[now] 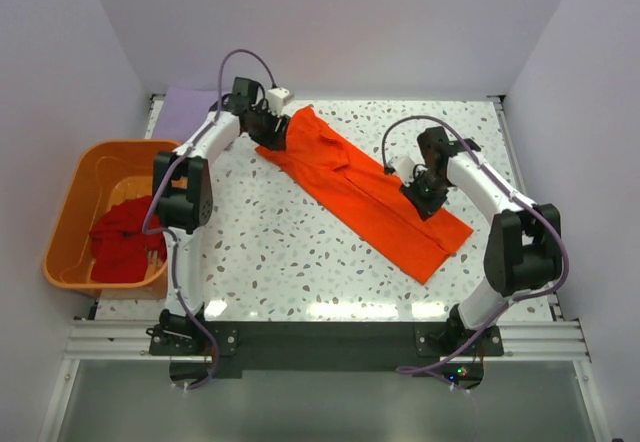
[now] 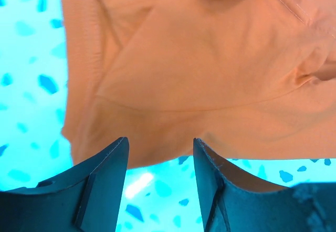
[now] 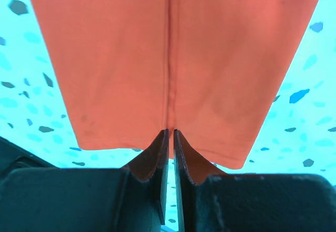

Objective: Fold and stack the t-shirts
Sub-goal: Fold the tshirt

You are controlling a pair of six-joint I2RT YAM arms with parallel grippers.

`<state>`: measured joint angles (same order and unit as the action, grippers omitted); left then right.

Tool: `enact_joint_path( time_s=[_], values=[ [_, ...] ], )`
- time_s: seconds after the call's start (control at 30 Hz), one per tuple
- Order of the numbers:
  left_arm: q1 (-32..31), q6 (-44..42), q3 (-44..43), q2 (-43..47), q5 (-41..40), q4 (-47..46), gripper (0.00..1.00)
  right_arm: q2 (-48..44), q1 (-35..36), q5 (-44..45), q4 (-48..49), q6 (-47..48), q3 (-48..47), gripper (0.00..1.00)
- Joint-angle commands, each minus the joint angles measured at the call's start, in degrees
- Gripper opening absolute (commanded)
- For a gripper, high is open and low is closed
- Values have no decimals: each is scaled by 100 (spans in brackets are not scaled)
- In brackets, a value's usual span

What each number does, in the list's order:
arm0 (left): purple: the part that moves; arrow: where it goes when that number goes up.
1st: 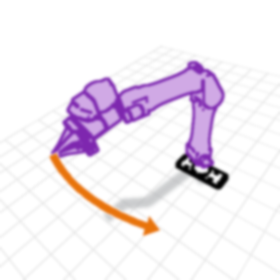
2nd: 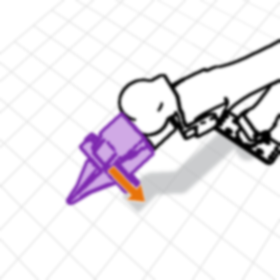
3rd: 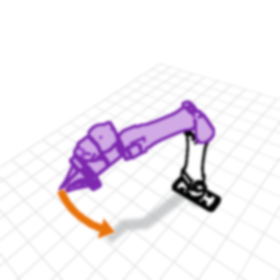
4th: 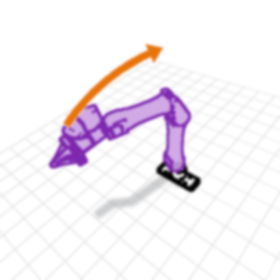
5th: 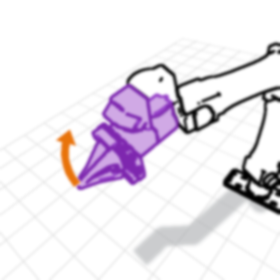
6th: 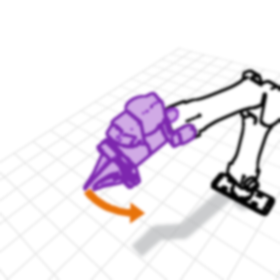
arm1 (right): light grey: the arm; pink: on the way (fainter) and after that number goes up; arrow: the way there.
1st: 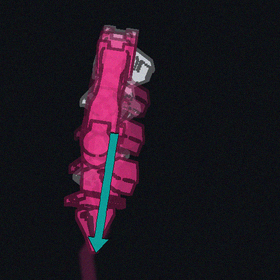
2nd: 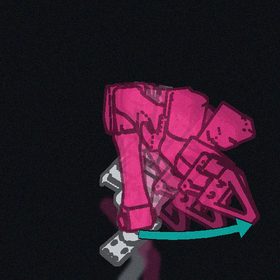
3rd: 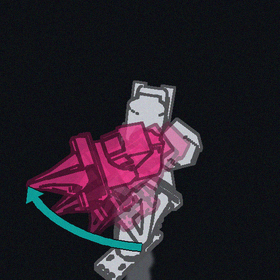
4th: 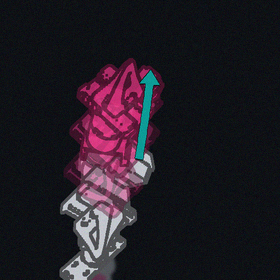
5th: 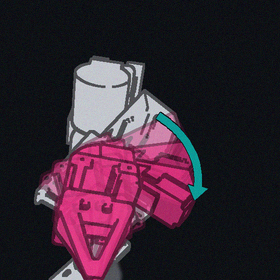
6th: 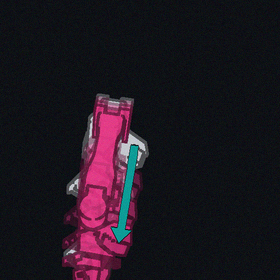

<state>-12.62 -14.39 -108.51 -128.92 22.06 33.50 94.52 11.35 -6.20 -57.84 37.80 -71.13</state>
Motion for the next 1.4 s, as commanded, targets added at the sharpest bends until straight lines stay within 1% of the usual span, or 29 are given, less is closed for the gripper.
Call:
enact_joint_path(
  time_s=[0.0, 0.13, 0.2, 0.3, 0.57, 0.77, 0.87, 0.9, 0.97, 1.0, 1.07, 1.1, 1.3, 1.37],
  values=[
    [418, 376, -240, 316, 237, -11, 57, -48, 130, -645, -472, -229, -287, 13],
    [743, 86, -767, -71, 210, 569, 56, 31, 393, -734, -482, -247, 64, 13],
    [770, -142, -926, -238, 175, 755, 56, 23, 543, -699, -395, -247, 319, 12],
    [788, -327, -830, -274, 158, 764, 55, 75, 649, -585, -246, -229, 583, 12],
    [788, -485, -689, -475, 149, 658, 52, 356, 701, -339, 106, -256, 995, 12],
    [788, -591, -707, -660, -18, 702, 48, 558, 710, -84, 318, -186, 1286, 12],
    [788, -626, -768, -739, -53, 694, 35, 611, 710, -31, 353, -150, 1365, 12],
    [788, -635, -794, -757, -44, 693, 27, 620, 710, -5, 353, -142, 1374, 12],
    [788, -670, -917, -844, -44, 676, 21, 664, 719, 4, 327, -124, 1374, 12],
    [788, -679, -979, -888, -36, 685, 15, 682, 719, -4, 300, -124, 1374, 12],
    [788, -714, -1189, -1011, -62, 667, 8, 699, 745, -31, 265, -124, 1348, 12],
    [788, -714, -1242, -1047, -105, 624, 1, 708, 754, -48, 230, -124, 1348, 12],
    [779, -723, -1524, -1205, -352, 79, 0, 734, 1044, -127, 142, -159, 1330, 12],
    [779, -697, -1760, -1363, -422, -9, 0, 787, 1263, -320, 72, -247, 1208, 12]
  ],
)
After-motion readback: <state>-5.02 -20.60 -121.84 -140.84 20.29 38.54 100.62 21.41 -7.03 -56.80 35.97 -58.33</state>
